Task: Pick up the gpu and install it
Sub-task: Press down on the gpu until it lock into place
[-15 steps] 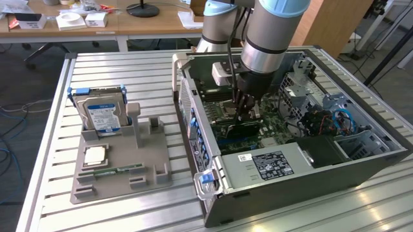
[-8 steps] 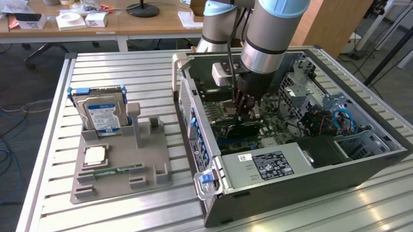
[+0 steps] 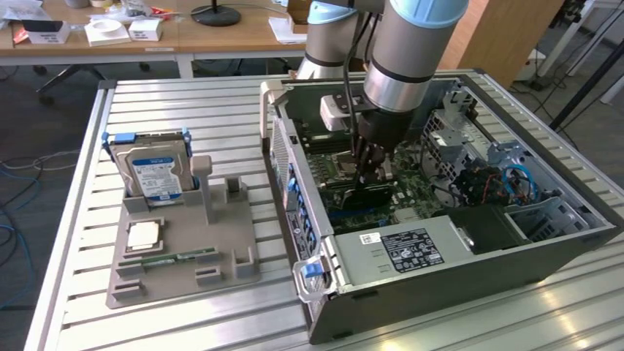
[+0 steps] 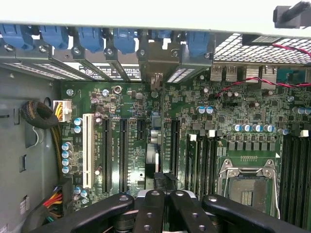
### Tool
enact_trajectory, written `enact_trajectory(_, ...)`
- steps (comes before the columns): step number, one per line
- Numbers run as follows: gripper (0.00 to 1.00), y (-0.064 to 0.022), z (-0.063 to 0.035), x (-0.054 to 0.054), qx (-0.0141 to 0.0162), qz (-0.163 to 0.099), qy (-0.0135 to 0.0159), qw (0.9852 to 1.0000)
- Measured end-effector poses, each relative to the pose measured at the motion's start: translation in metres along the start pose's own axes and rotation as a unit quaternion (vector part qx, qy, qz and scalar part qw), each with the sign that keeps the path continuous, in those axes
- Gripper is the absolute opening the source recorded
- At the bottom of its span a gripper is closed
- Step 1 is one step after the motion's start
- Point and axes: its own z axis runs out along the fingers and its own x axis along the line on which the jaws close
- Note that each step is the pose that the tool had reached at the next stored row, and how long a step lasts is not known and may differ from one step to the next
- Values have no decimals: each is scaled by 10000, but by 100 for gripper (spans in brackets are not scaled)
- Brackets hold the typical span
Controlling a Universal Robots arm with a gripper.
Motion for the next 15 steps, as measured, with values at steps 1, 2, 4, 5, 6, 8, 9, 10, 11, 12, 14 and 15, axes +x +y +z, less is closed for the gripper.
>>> enact_trajectory(1,10,0,0,0,0,0,0,10000)
enact_trajectory(2,10,0,0,0,0,0,0,10000)
enact_trajectory(4,10,0,3,0,0,0,0,10000)
enact_trajectory(5,10,2,5,0,1,-1,0,10000)
enact_trajectory(6,10,2,6,1,0,-3,1,10000)
enact_trajectory(8,10,5,9,0,0,-6,0,10000)
enact_trajectory(9,10,5,10,0,0,-7,0,10000)
enact_trajectory(10,10,5,11,1,0,-8,0,10000)
enact_trajectory(11,10,5,12,0,0,-8,0,10000)
enact_trajectory(12,10,5,13,1,0,-8,0,10000)
enact_trajectory(14,10,5,13,1,0,-8,0,10000)
enact_trajectory(15,10,5,13,1,0,-8,0,10000)
